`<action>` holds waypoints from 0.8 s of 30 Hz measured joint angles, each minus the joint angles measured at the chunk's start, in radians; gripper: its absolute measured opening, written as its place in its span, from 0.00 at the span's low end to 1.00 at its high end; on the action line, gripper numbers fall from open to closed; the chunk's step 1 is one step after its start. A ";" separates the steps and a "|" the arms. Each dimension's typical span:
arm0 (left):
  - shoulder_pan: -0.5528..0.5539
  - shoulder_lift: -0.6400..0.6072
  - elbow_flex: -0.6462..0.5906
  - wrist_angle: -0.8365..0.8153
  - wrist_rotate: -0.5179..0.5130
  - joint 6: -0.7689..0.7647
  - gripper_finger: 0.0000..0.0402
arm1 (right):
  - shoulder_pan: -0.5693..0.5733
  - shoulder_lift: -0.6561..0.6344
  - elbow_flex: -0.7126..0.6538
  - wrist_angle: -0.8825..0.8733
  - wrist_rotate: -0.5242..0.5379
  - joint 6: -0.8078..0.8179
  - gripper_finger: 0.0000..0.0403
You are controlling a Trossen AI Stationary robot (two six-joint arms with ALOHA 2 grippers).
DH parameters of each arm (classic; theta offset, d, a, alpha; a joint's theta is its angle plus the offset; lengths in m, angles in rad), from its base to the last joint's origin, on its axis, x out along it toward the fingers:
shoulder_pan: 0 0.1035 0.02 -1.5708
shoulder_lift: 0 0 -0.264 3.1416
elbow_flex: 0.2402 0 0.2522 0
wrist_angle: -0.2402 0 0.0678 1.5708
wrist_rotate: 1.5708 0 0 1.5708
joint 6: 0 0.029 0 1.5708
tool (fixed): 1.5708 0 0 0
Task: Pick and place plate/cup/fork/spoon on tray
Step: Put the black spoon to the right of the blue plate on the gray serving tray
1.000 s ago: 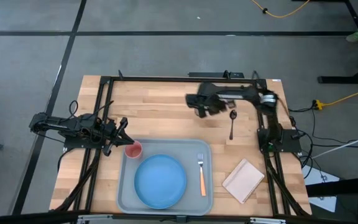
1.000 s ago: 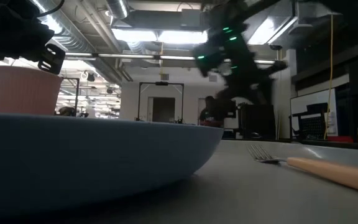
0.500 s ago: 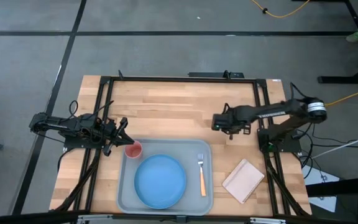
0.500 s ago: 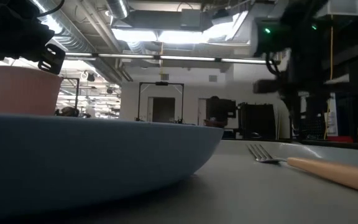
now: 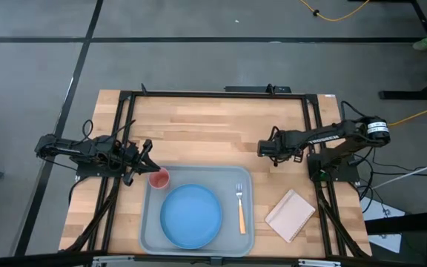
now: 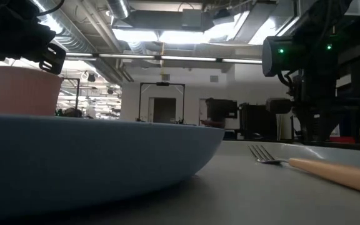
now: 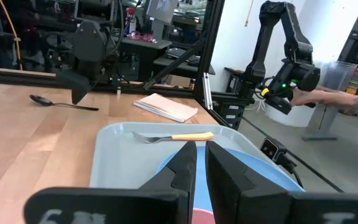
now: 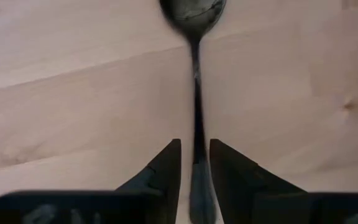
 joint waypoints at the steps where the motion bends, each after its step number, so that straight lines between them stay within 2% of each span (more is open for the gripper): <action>1: 0.000 0.000 0.000 0.000 0.000 0.000 0.07 | 0.000 0.000 -0.004 0.003 0.008 0.000 0.22; 8: 0.000 0.000 0.000 0.000 0.000 0.001 0.07 | 0.000 0.025 -0.017 0.029 0.051 -0.004 0.22; 24: 0.000 0.000 0.000 0.000 0.000 0.001 0.07 | -0.042 0.105 -0.013 0.066 0.013 -0.113 0.21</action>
